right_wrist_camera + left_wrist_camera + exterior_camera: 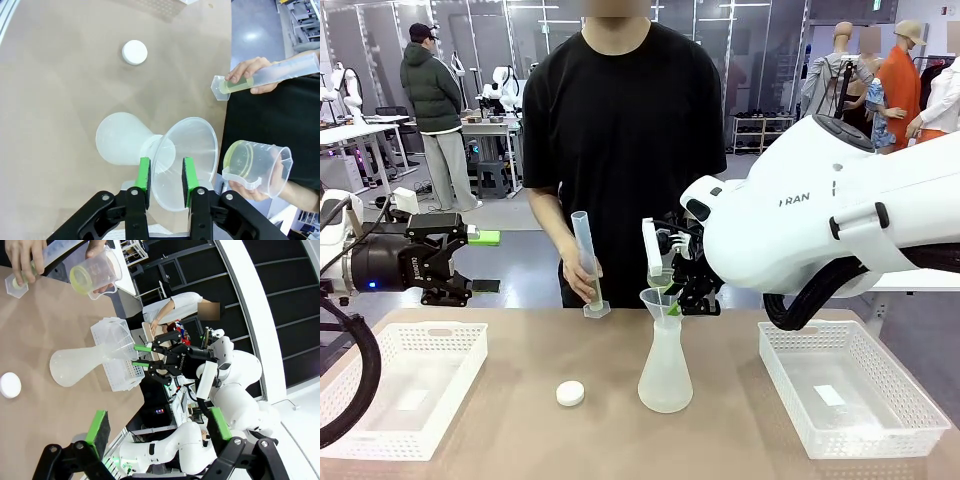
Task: Prepare the solutions needed for the experiment.
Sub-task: Pick up the Plastic Funnel and insert it into the Big flask, then once the solution is in the Big flask , pick up the Plastic Funnel and place it back into the right Organizing basket.
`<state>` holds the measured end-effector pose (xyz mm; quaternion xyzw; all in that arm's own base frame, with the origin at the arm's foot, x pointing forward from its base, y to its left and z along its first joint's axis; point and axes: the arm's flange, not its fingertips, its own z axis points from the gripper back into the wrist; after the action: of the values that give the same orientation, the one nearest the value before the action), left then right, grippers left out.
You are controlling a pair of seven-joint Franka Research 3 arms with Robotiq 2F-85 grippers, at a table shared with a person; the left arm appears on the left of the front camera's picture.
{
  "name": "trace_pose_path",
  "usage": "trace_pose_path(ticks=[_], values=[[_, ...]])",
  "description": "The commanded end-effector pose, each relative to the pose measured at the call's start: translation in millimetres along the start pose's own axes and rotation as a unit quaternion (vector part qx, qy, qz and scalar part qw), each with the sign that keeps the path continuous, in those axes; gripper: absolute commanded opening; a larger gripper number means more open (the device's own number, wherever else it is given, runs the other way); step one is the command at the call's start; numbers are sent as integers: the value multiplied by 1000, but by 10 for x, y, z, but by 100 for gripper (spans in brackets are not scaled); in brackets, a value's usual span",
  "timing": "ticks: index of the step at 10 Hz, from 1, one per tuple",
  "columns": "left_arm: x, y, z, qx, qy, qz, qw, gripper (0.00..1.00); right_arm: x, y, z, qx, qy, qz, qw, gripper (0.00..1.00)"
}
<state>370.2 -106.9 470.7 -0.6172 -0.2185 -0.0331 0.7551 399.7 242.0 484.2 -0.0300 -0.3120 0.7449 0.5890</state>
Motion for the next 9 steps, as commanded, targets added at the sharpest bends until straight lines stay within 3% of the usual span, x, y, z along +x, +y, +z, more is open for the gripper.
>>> trace_pose_path(ticks=[1, 9], values=[[-9, -23, 34, -1, 5, 1, 1000, 100, -9, -2, -1, 0, -1, -2, 1000, 34], [-9, -23, 34, -1, 5, 1, 1000, 100, -4, -2, 1, 0, 1, 0, 1000, 34]])
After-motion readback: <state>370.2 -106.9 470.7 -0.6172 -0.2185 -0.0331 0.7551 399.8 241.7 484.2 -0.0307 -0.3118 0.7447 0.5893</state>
